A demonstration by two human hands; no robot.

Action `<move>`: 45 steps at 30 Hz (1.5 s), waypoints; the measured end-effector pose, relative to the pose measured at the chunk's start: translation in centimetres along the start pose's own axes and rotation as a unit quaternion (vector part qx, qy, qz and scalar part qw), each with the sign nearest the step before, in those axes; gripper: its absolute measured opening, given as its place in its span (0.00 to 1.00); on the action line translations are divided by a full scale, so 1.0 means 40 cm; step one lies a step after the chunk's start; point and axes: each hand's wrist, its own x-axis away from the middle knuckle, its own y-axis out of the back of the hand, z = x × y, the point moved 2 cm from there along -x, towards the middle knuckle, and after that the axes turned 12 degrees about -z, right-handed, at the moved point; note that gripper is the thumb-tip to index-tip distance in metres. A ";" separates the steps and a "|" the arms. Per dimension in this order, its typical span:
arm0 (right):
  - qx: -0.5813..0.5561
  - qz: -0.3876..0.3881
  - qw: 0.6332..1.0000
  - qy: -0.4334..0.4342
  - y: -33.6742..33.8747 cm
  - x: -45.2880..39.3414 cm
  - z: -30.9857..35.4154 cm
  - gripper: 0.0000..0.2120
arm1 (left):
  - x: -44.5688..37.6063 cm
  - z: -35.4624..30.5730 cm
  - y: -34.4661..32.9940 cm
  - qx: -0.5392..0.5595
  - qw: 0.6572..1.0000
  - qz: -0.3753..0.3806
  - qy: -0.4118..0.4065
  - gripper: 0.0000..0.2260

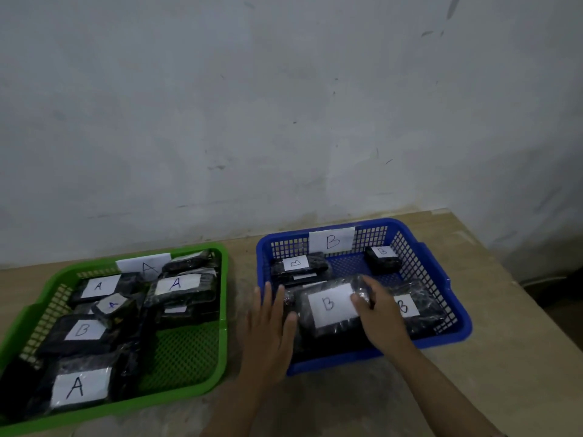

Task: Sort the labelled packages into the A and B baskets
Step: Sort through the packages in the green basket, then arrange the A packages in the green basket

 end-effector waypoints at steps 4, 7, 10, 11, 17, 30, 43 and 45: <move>0.052 0.058 0.997 0.002 -0.059 0.032 -0.008 0.23 | 0.007 0.026 -0.018 -0.025 1.000 0.012 0.001 0.35; 0.144 0.074 0.987 0.022 -0.086 0.049 -0.021 0.24 | 0.009 0.020 -0.015 -0.022 1.000 0.020 0.003 0.36; 0.343 0.082 0.929 0.110 -0.095 0.065 -0.008 0.23 | 0.008 0.018 -0.016 -0.011 1.000 0.016 0.002 0.37; 0.367 0.079 0.919 0.124 -0.096 0.069 -0.004 0.23 | 0.008 0.019 -0.017 -0.011 1.000 0.015 0.001 0.37; 0.325 0.045 0.935 0.134 -0.106 0.095 -0.021 0.23 | 0.007 0.005 0.026 0.060 0.997 0.051 0.008 0.33; 0.155 0.027 0.969 0.188 -0.240 0.197 0.160 0.25 | 0.071 0.195 0.323 0.114 0.983 -0.138 0.041 0.15; 0.090 0.230 0.942 0.228 -0.535 0.369 0.333 0.15 | 0.127 0.463 0.577 -0.054 0.946 -0.302 0.106 0.20; 0.084 0.246 0.942 0.215 -0.576 0.392 0.344 0.15 | 0.136 0.489 0.602 -0.022 0.939 -0.313 0.140 0.19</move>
